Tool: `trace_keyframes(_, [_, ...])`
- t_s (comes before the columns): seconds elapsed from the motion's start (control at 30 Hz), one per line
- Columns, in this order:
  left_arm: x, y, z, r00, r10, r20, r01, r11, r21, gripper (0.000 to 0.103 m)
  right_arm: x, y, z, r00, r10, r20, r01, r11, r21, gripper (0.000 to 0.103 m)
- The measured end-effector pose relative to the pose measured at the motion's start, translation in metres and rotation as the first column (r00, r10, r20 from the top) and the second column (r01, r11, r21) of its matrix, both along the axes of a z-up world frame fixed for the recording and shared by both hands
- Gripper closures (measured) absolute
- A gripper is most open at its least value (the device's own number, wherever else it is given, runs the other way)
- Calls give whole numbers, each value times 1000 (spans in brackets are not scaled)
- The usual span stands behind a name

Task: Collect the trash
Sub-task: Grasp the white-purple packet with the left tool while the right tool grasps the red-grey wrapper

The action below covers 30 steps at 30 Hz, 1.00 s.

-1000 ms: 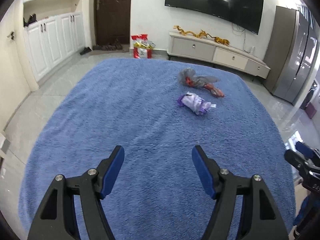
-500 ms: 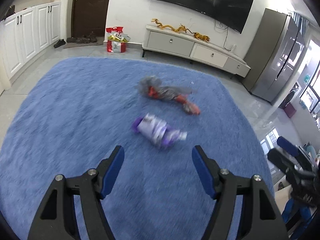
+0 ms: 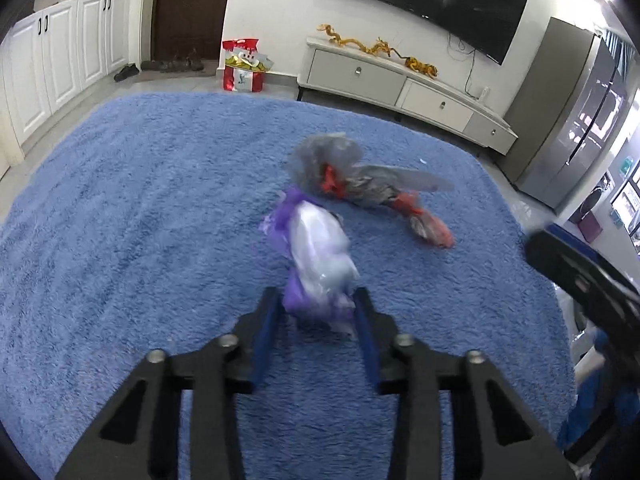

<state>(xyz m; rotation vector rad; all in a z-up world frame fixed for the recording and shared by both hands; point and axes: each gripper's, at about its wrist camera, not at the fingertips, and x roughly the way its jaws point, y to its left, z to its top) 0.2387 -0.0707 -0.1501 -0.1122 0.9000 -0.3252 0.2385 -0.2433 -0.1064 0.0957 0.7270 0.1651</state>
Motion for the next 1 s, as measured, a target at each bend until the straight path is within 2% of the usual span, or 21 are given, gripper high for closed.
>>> trace_keyframes(0.2, [-1, 23, -6, 1000, 11, -15, -13, 991, -132, 78, 44, 18, -26, 997, 49, -57, -48, 999, 23, 28])
trace_keyframes(0.3, [-2, 27, -6, 1000, 12, -15, -14, 989, -148, 79, 62, 26, -35, 994, 74, -83, -72, 997, 31, 36])
trace_keyframes(0.47, [-3, 35, -6, 1000, 20, -13, -22, 989, -149, 80, 79, 35, -45, 987, 91, -131, -88, 996, 23, 66])
trace_keyframes(0.53, [-7, 37, -4, 1000, 29, -8, -30, 990, -139, 80, 82, 36, -47, 985, 85, -149, -84, 996, 14, 73])
trace_keyframes(0.57, [-9, 40, -3, 999, 34, -4, -34, 991, -133, 80, 83, 37, -48, 985, 87, -152, -86, 996, 15, 84])
trace_keyframes(0.6, [-12, 41, -2, 999, 39, 0, -38, 991, -126, 80, 82, 37, -47, 984, 89, -153, -87, 996, 17, 90])
trace_keyframes(0.83, [-48, 51, 19, 996, 73, 48, -70, 995, -74, 81, 43, 32, -29, 990, 89, -111, -84, 995, 48, 92])
trace_keyframes(1.0, [-84, 63, 42, 992, 84, 93, -79, 995, -57, 81, -12, 30, -12, 995, 80, -67, -75, 995, 66, 92])
